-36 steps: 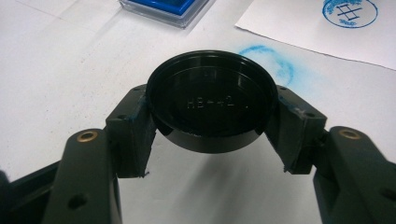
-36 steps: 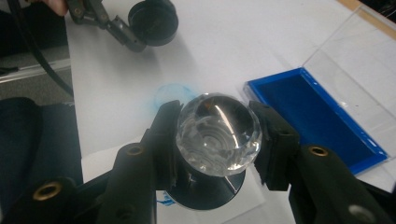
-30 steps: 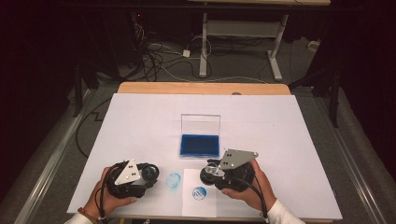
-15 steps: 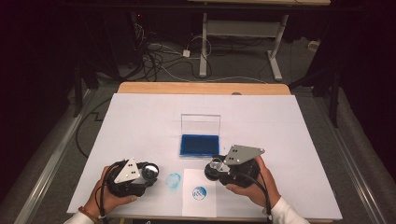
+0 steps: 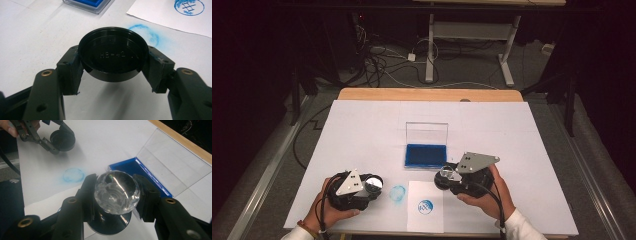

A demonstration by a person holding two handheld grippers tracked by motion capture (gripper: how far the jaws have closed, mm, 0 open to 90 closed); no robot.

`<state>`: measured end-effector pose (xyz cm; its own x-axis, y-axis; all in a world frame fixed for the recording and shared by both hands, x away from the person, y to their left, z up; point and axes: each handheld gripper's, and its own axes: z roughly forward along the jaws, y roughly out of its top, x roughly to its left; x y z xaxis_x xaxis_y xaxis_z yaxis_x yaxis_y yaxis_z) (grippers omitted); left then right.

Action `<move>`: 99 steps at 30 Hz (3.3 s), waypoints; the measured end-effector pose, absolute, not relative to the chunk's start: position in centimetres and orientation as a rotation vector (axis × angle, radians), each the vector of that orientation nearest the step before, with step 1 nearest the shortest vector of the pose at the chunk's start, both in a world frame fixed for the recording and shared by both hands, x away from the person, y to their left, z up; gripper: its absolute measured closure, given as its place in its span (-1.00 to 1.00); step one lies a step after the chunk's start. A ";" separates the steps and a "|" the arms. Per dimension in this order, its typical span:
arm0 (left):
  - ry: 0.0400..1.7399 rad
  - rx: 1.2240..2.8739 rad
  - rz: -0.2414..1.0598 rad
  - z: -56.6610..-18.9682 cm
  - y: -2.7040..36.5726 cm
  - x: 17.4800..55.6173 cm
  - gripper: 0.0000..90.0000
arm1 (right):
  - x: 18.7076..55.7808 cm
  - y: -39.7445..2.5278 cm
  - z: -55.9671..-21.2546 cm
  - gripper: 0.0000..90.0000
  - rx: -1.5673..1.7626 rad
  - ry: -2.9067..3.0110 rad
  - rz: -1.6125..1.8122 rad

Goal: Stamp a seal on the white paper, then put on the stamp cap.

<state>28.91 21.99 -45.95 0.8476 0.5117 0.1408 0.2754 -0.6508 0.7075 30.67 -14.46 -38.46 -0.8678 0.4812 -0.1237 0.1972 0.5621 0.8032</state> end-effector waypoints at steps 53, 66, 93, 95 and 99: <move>0.515 2.274 0.337 -45.9 18.2 29.3 -0.19 | 30.8 -14.5 -36.6 0.26 0.538 2.404 1.309; 0.470 2.228 0.310 -45.2 16.6 29.8 -0.19 | 31.0 -12.7 -35.3 0.26 0.494 2.394 1.384; 0.424 2.167 0.301 -44.3 12.1 30.1 -0.19 | 31.0 -9.7 -36.3 0.26 0.482 2.409 1.481; 0.422 2.162 0.307 -44.1 12.1 30.0 -0.19 | 30.9 -9.6 -36.4 0.26 0.482 2.413 1.479; 0.424 2.151 0.309 -44.0 12.2 29.9 -0.19 | 30.9 -9.3 -36.7 0.26 0.478 2.421 1.471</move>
